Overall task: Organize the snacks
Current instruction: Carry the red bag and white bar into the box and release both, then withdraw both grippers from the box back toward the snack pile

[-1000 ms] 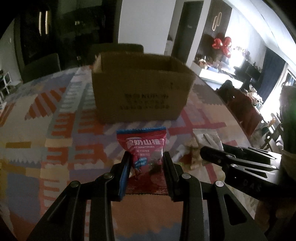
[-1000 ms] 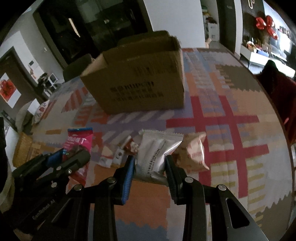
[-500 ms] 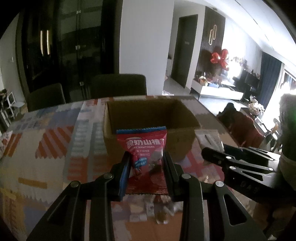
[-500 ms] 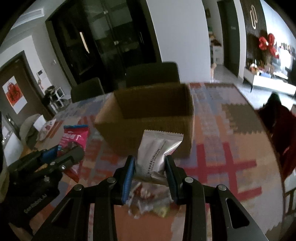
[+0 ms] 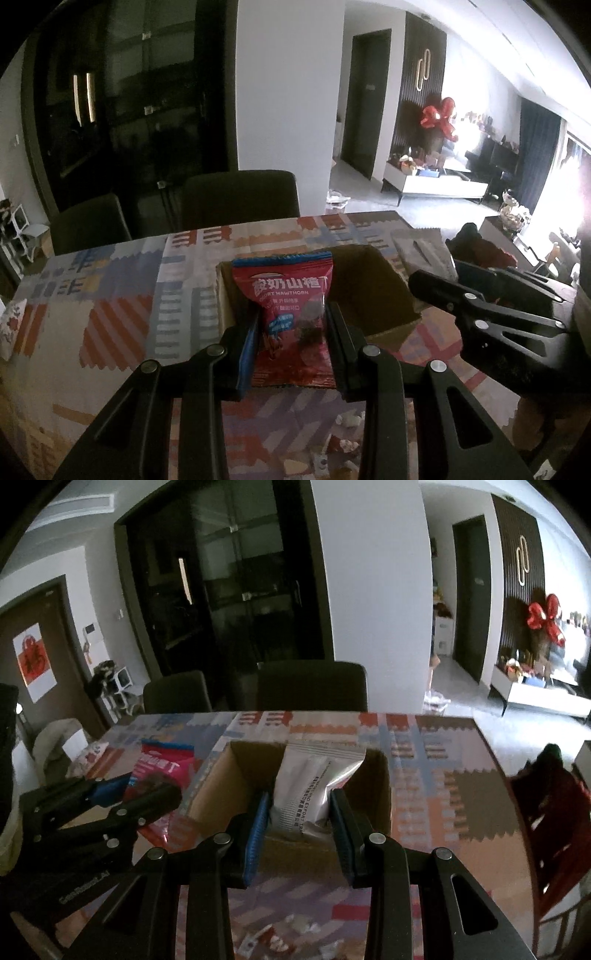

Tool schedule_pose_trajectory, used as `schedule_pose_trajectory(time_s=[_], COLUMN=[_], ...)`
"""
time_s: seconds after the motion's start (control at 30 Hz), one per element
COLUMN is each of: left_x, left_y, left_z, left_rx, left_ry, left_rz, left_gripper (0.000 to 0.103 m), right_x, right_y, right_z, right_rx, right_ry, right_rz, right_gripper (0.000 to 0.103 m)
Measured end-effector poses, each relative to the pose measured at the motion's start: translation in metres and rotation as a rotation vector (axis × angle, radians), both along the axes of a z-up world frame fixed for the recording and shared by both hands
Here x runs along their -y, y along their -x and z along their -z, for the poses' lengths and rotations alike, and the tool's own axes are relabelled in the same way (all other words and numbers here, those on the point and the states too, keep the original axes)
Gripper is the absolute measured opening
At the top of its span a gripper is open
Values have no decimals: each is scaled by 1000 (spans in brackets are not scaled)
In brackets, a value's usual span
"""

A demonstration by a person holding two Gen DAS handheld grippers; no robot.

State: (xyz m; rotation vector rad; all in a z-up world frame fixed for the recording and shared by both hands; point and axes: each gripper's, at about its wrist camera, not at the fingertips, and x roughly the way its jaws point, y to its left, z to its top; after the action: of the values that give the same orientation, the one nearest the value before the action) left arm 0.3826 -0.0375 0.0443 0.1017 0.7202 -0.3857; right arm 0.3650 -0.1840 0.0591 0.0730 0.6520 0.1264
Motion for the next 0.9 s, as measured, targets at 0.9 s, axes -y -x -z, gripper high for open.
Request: schedule_pose_trajectory(time_s=[0.9], left_x=[16], left_y=[-74], left_z=[29], left_rx=[-119], left_ry=[-32], left_rz=[-48], left_gripper=[58], right_x=[23], right_y=[-77], right_z=[47], right_rx=[-191], right_ry=[-20], right_rz=[37], right_gripper=[51])
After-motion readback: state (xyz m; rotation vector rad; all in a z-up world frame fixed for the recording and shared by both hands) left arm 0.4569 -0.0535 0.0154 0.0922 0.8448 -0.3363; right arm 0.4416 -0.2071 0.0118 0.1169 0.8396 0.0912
